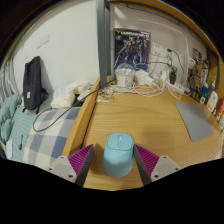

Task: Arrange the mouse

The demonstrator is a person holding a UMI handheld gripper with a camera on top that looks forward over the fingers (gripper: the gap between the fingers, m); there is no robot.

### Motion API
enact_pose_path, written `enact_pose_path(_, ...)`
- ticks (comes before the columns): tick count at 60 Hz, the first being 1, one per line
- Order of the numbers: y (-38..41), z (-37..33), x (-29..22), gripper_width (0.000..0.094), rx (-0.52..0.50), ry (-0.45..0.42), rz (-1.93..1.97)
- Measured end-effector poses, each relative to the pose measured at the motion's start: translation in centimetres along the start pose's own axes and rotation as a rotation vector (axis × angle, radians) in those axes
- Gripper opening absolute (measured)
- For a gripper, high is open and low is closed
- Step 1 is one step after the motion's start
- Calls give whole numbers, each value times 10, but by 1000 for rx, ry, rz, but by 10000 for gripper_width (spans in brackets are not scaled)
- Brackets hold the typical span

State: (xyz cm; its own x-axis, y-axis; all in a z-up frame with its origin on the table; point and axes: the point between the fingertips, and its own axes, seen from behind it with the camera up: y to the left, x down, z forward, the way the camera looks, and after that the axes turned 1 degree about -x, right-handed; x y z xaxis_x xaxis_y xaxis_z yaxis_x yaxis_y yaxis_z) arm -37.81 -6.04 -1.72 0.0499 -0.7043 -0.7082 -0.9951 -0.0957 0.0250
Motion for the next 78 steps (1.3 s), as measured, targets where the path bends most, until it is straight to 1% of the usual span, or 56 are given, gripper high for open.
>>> enact_pose_path(5, 2, 3, -3, 773, 2, -1, -4)
enact_pose_path(11, 1, 6, -6, 659, 13, -8, 5)
enact_pose_path(12, 0, 6, -6, 667, 15, -11, 7)
enact_pose_path(13, -1, 7, -7, 577, 18, -14, 8)
enact_pose_path(14, -1, 7, -7, 528, 18, -17, 9)
enact_pose_path(20, 0, 7, -6, 496, 11, -36, -4)
enact_pose_path(21, 0, 7, -6, 507, 9, -38, -4)
enact_pose_path(22, 0, 7, -6, 471, 7, -43, -2)
enact_pose_path(23, 0, 7, -6, 475, 6, -42, 0)
enact_pose_path(25, 0, 7, -5, 397, 7, -42, 3)
enact_pose_path(27, 0, 7, -5, 379, 5, -39, -7)
enact_pose_path(28, 0, 7, -6, 349, 5, -39, -7)
enact_pose_path(31, 1, 7, -7, 322, -1, -42, -12)
enact_pose_path(38, 5, 7, -9, 318, -39, -11, -49)
enact_pose_path(42, 7, -3, -28, 318, -67, -34, -73)
enact_pose_path(46, -1, -23, -66, 317, -73, -96, -83)
enact_pose_path(51, -26, -54, -132, 318, -68, -210, -85)
enact_pose_path(59, -110, -107, -237, 319, -3, -384, -79)
enact_pose_path(66, -204, -141, -296, 319, 67, -494, -51)
enact_pose_path(72, -283, -143, -314, 319, 105, -518, -38)
enact_pose_path(75, -319, -132, -313, 320, 117, -502, -23)
enact_pose_path(78, -351, -115, -301, 319, 127, -469, -13)
